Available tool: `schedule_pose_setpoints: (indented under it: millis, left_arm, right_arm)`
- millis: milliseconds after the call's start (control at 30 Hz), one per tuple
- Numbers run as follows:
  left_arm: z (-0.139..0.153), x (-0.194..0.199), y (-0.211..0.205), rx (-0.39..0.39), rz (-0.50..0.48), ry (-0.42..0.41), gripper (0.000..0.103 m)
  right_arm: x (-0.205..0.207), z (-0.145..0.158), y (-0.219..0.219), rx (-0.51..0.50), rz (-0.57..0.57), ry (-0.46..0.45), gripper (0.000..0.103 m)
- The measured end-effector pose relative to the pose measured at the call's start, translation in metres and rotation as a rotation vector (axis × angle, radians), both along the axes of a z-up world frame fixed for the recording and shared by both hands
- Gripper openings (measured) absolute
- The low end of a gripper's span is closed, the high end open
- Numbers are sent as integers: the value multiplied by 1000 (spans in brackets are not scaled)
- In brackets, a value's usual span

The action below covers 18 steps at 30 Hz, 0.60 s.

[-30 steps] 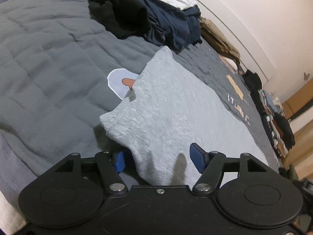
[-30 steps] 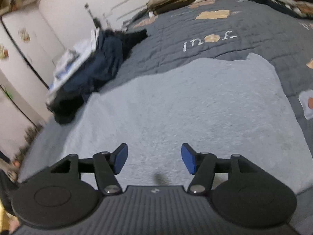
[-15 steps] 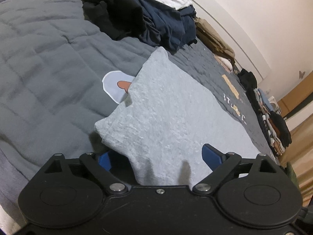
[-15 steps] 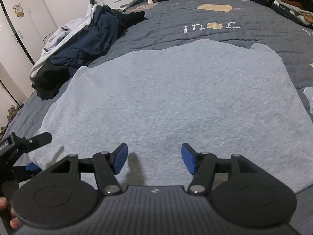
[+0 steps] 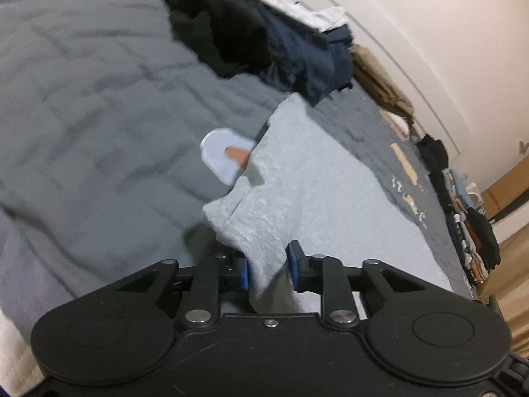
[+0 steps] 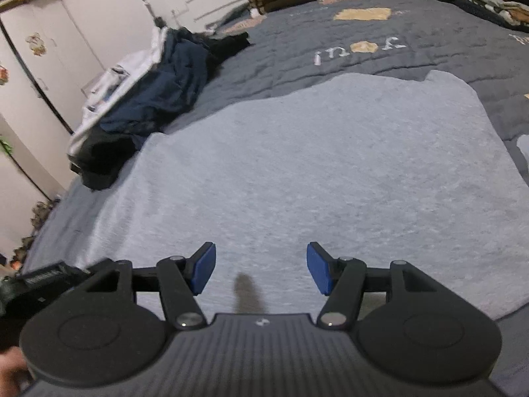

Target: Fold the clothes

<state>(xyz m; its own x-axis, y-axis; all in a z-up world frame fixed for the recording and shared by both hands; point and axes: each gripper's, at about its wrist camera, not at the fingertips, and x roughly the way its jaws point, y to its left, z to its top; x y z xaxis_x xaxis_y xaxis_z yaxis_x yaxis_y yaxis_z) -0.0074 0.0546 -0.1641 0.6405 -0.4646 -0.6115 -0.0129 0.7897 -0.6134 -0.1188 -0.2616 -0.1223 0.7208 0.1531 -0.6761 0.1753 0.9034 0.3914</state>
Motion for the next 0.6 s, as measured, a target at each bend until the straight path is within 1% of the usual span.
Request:
schedule_pose_setpoints:
  millis: [133, 167, 267, 367, 433, 467, 500, 600]
  left_arm:
    - [-2, -2, 2, -4, 13, -3, 34]
    - [-2, -1, 2, -7, 19, -6, 38]
    - [-5, 5, 3, -20, 30, -6, 41]
    - [-5, 11, 2, -24, 36, -27, 42]
    - [-5, 13, 1, -20, 33, -43, 39]
    - [-4, 13, 0, -16, 27, -51, 29]
    - [-2, 13, -1, -12, 20, -59, 22]
    - [6, 8, -5, -1, 12, -100, 21]
  right_arm:
    - [3, -8, 0, 9, 5, 25, 60]
    - [4, -10, 0, 14, 3, 34, 60]
    - [7, -16, -1, 21, -1, 47, 60]
    - [8, -17, 0, 24, -7, 46, 60]
    - [10, -19, 1, 22, -5, 48, 62]
    - [10, -19, 2, 19, -3, 48, 63]
    - [10, -20, 2, 17, -1, 47, 64]
    - [11, -21, 4, 14, 7, 47, 68]
